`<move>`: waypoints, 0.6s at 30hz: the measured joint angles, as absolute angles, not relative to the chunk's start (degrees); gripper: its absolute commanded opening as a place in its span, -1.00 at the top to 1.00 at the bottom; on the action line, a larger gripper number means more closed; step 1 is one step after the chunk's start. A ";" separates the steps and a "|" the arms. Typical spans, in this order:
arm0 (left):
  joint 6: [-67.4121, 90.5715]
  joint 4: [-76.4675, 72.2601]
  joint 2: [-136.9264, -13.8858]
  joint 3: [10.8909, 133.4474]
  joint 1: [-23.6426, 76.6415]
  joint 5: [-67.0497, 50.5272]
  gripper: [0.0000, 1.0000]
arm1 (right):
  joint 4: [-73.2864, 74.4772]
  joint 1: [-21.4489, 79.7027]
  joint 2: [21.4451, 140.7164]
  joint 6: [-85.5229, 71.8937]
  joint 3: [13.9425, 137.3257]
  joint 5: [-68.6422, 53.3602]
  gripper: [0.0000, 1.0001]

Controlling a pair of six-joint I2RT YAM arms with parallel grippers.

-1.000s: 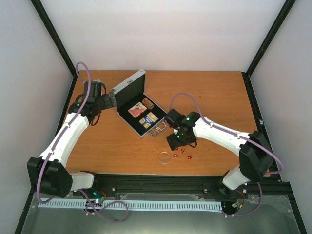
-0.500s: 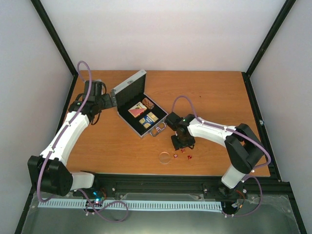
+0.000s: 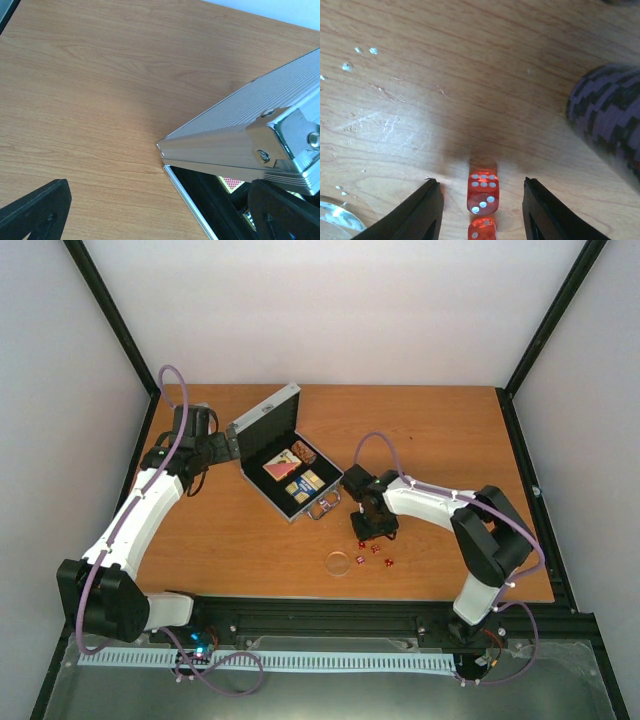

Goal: Pack up texas hold em set

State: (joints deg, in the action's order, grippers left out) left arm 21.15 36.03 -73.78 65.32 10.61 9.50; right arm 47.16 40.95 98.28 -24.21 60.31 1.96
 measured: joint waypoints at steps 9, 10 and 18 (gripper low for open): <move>21.15 36.05 -73.78 65.32 10.61 9.65 -0.99 | 46.65 40.86 98.65 -23.42 60.25 1.58 0.44; 21.15 36.05 -73.78 65.32 10.61 9.65 -0.99 | 46.65 40.86 98.70 -23.40 60.23 1.58 0.43; 21.15 36.10 -73.78 65.32 10.61 9.65 -0.99 | 46.37 40.84 99.59 -23.40 59.29 1.48 0.38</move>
State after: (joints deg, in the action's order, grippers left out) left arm 21.15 36.10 -73.78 65.32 10.61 9.65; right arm 46.37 40.84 99.59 -23.40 59.29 1.48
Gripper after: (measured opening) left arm 0.997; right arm 0.326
